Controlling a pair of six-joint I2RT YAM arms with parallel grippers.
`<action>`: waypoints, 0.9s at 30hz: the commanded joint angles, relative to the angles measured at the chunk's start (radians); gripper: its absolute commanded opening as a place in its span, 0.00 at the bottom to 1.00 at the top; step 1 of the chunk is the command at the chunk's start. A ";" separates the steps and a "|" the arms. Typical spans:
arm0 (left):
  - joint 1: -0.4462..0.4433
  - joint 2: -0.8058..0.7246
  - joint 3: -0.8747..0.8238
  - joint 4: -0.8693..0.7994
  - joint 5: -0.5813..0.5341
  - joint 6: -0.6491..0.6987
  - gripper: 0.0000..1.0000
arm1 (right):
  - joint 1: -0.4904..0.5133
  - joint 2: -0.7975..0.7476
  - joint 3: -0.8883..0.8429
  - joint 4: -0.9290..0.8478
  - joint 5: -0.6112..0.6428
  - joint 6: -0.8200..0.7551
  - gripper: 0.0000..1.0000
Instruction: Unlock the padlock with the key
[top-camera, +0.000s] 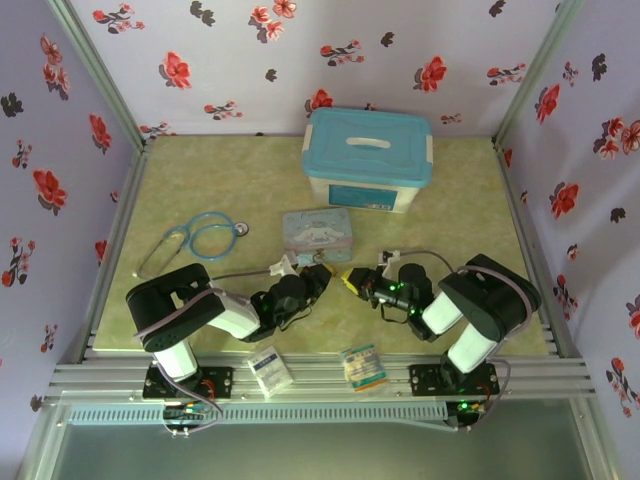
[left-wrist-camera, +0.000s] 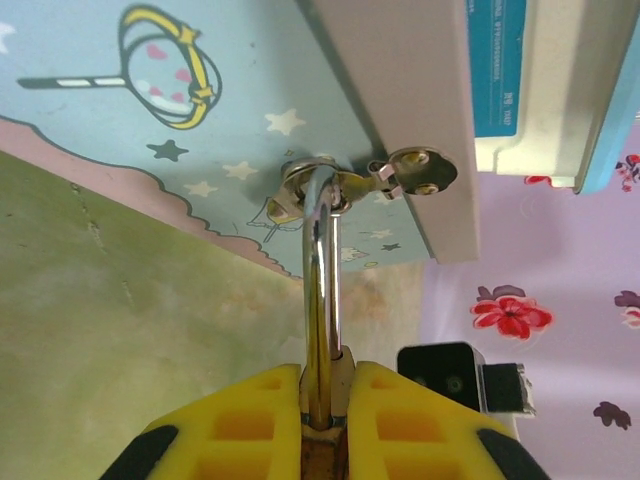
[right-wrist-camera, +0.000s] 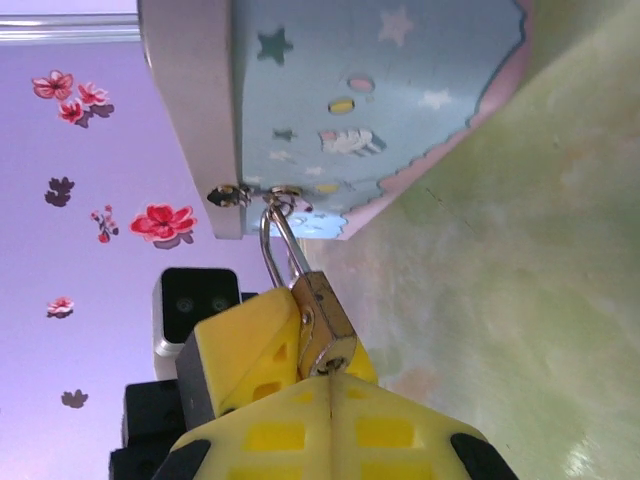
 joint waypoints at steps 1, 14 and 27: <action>-0.044 -0.005 0.033 0.141 0.073 -0.008 0.00 | -0.040 0.035 0.059 0.030 -0.096 0.035 0.00; -0.047 0.033 0.034 0.214 0.022 -0.034 0.00 | 0.085 0.069 0.037 0.031 0.098 0.056 0.00; -0.069 0.036 0.044 0.212 -0.041 -0.078 0.00 | 0.256 -0.008 -0.042 0.031 0.458 0.016 0.00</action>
